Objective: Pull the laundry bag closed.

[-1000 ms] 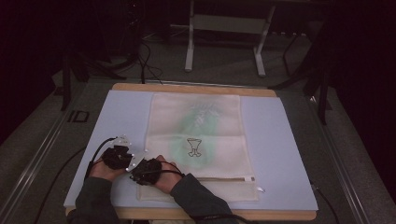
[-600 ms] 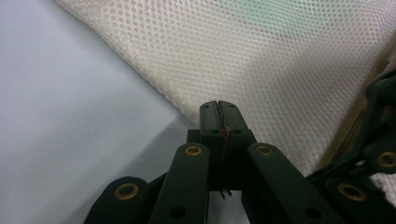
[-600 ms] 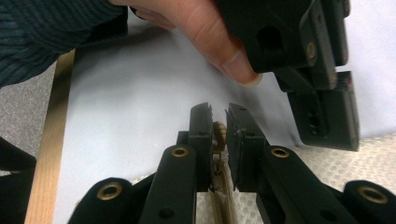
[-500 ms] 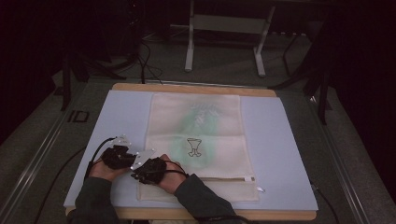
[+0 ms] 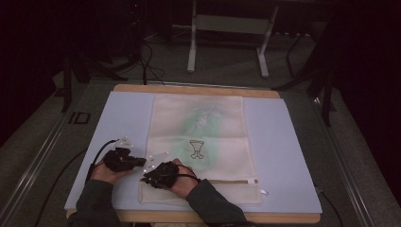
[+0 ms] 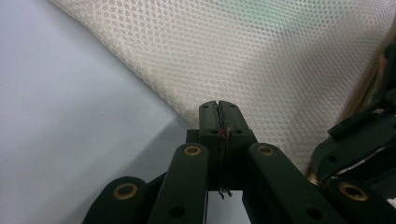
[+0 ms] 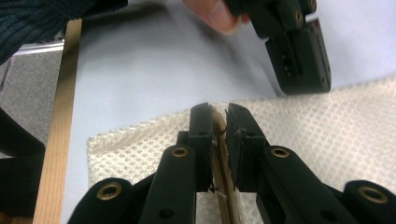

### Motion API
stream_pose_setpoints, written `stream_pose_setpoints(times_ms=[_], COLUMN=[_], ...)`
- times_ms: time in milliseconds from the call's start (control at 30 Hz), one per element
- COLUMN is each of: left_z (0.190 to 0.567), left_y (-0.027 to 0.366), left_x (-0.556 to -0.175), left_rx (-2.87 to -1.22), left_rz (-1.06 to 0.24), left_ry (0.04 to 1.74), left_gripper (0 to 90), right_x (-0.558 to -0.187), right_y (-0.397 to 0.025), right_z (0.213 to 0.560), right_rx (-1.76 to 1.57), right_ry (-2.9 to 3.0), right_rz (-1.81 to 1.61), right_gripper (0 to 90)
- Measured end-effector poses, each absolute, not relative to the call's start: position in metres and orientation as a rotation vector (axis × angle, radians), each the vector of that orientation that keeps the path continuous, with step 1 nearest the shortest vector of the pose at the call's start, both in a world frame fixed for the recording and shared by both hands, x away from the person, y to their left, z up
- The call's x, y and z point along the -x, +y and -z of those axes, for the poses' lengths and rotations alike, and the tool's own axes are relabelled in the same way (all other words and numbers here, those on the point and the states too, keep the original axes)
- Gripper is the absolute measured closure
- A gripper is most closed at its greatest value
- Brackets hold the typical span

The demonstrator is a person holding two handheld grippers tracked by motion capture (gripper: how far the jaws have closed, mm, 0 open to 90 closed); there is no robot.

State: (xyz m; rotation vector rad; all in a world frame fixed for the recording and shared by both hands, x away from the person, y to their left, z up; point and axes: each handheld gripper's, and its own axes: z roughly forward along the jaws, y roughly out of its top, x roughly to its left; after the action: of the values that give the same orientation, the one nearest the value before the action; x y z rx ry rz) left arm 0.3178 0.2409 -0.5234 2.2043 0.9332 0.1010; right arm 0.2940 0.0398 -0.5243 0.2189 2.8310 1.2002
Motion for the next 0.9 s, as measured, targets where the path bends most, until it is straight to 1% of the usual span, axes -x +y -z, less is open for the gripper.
stream_pose_setpoints(times_ms=[233, 333, 367, 433, 733, 900], left_z=[0.524, 0.523, 0.523, 0.523, 0.524, 0.525], left_y=[0.241, 0.241, 0.241, 0.24, 0.233, 0.232], left_x=[-0.317, -0.317, -0.316, -0.315, -0.305, -0.303], left_rx=[-2.204, -2.206, -2.208, -2.212, -2.248, -2.255], left_rz=[-0.095, -0.099, -0.099, -0.099, -0.047, -0.027], left_ry=[0.933, 0.932, 0.929, 0.92, 0.885, 0.899], left_gripper=[89.1, 89.1, 89.2, 89.4, 89.6, 89.7], right_x=[-0.298, -0.299, -0.299, -0.299, -0.297, -0.297], right_y=[0.043, 0.044, 0.044, 0.043, 0.041, 0.04], right_z=[0.53, 0.53, 0.53, 0.53, 0.534, 0.535], right_rx=[-0.244, -0.256, -0.256, -0.26, -0.253, -0.246], right_ry=[2.898, 2.907, 2.906, 2.906, 2.884, 2.882], right_rz=[-1.189, -1.19, -1.185, -1.175, -1.192, -1.2], right_gripper=[77.4, 77.9, 79.9, 81.0, 81.4, 81.4])
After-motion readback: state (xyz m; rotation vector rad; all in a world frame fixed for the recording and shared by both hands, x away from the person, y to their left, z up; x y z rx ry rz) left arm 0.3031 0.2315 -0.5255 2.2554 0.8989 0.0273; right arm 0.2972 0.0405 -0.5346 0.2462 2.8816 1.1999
